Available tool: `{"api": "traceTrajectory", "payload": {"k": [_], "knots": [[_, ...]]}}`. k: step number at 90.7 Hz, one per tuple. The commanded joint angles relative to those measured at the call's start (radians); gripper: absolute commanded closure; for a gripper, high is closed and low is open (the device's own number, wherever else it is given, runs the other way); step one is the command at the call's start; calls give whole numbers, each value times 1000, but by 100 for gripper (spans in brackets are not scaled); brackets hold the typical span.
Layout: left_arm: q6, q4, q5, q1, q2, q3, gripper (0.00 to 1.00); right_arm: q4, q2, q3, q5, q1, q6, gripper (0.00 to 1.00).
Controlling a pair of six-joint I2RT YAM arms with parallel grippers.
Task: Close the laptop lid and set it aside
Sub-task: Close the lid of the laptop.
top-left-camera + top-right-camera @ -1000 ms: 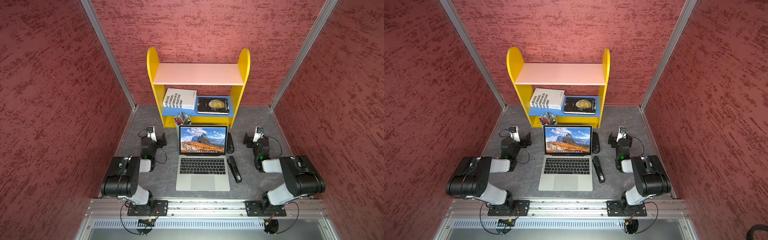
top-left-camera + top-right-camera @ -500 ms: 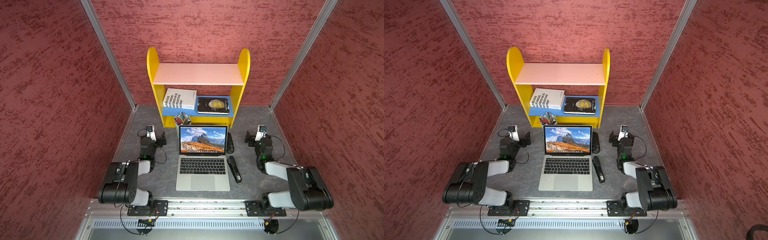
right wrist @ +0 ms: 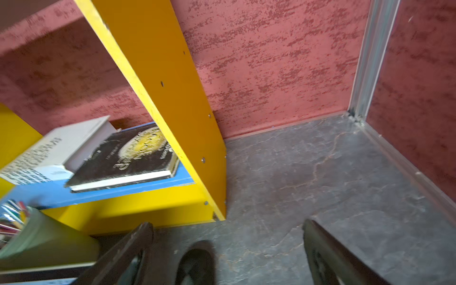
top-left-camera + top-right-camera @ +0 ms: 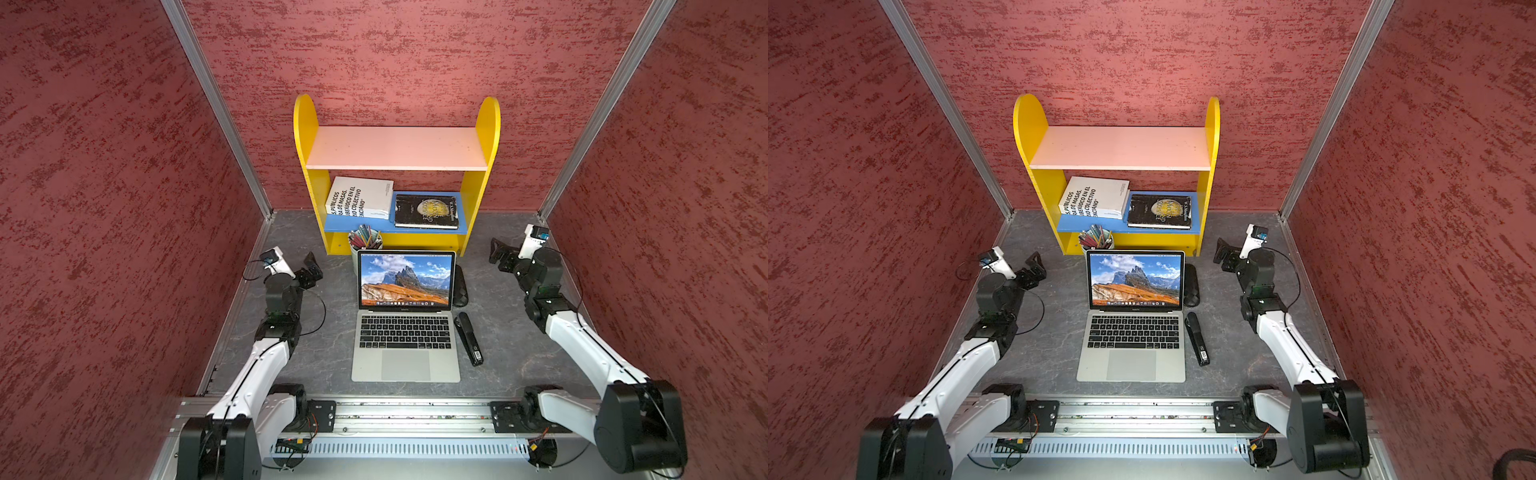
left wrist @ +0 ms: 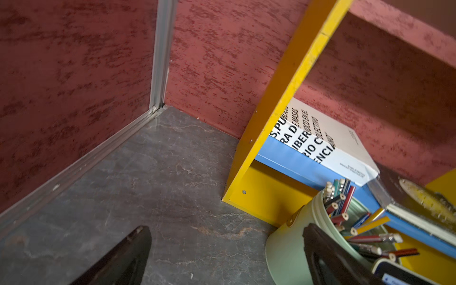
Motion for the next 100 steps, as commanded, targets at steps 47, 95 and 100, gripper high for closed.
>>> {"api": "traceTrajectory", "payload": {"k": [47, 95, 100], "knots": [[-290, -392, 273, 94, -223, -34, 0, -560, 270, 544, -341, 181, 111, 2], [-274, -401, 320, 93, -253, -55, 0, -747, 679, 984, -304, 411, 90, 5], [-273, -400, 320, 94, -253, -55, 0, -763, 714, 1020, -312, 419, 89, 6]]}}
